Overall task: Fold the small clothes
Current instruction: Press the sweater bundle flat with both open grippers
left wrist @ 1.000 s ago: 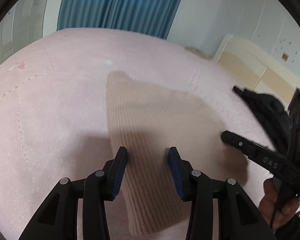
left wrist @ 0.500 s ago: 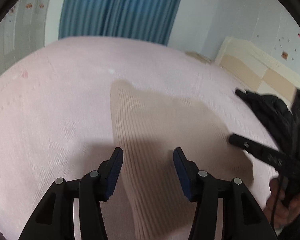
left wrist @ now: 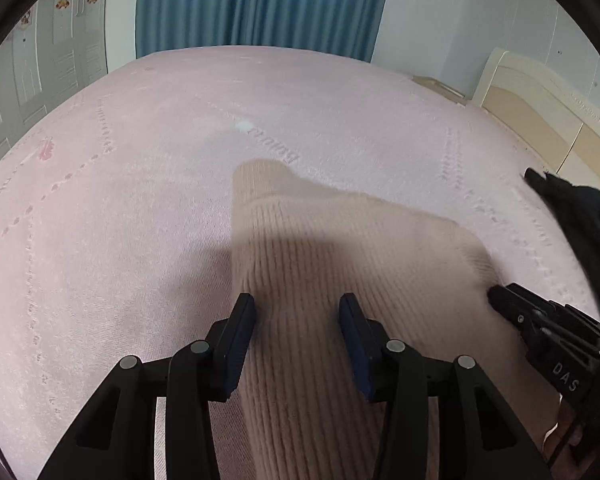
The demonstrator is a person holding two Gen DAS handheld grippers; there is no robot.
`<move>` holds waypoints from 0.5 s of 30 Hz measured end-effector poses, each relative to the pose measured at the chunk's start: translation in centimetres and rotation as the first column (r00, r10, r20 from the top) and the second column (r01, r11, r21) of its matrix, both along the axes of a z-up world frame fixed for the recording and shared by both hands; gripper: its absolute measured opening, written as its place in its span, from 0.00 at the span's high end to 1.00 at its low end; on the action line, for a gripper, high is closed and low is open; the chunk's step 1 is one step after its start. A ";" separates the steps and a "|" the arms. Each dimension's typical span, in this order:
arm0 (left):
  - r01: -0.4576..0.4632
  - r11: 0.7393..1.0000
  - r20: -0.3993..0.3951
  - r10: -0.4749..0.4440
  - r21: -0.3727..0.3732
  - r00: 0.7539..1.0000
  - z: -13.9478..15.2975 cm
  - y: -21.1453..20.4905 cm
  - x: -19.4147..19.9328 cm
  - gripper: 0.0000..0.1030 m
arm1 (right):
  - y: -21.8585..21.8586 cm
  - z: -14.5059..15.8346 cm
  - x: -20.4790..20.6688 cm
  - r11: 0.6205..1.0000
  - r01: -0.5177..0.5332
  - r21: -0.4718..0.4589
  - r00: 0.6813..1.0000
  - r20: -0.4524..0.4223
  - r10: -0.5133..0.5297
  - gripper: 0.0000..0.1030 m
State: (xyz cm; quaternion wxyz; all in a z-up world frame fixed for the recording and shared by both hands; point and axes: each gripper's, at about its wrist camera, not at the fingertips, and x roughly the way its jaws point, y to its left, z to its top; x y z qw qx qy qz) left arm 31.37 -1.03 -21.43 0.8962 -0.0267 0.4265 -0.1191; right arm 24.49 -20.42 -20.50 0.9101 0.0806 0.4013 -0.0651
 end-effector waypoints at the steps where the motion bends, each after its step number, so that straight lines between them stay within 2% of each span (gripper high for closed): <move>1: 0.001 1.000 0.005 -0.001 0.008 1.000 0.0 -0.1 0.0 0.57 | -0.2 -0.3 0.0 1.000 0.001 0.000 1.000 -0.004 -0.001 0.75; 7: -0.020 1.000 0.022 0.019 0.007 1.000 0.0 -0.3 -0.3 0.56 | -1.6 -0.8 -0.2 0.999 0.009 0.047 1.000 -0.011 -0.009 0.74; 11: -0.024 1.000 0.028 0.024 0.012 0.999 0.0 -0.2 -0.3 0.56 | -1.6 -0.7 -0.1 0.999 0.010 0.046 1.000 -0.013 -0.010 0.74; 15: -0.034 0.999 0.023 0.035 -0.014 0.999 -0.1 0.3 -0.3 0.52 | -1.7 -0.7 -0.1 0.998 0.013 0.055 1.000 -0.011 -0.012 0.74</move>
